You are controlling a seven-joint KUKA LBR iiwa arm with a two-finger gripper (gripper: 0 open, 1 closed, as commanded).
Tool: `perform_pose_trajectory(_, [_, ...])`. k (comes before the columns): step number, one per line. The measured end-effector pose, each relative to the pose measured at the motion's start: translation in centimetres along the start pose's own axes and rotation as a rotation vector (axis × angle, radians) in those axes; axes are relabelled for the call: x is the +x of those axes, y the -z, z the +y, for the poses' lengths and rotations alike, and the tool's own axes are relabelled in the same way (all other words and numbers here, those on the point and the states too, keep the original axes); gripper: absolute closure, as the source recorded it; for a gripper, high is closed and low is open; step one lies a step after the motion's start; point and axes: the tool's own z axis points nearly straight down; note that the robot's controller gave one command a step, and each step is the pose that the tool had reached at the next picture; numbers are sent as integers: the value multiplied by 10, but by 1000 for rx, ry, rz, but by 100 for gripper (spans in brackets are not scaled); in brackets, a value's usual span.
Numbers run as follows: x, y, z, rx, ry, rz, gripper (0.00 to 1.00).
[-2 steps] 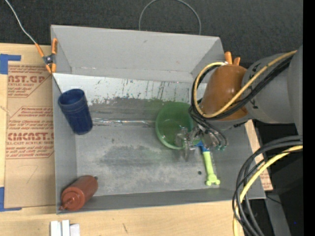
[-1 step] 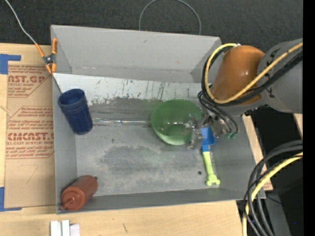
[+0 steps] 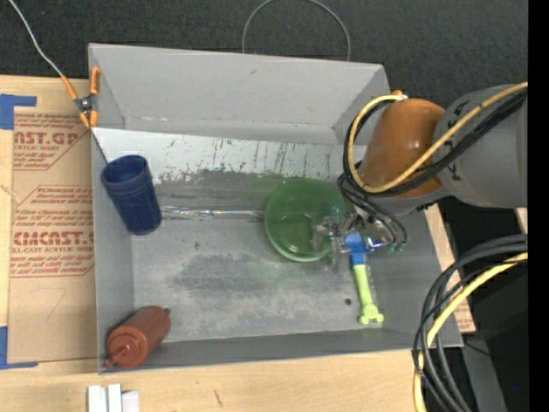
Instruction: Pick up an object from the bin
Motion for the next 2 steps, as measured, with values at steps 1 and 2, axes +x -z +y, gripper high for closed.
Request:
perform_pose_trajectory(1, [-1, 82, 4, 1, -27, -7, 100])
perform_pose_trajectory(2, [0, 105, 6, 1, -24, -7, 100])
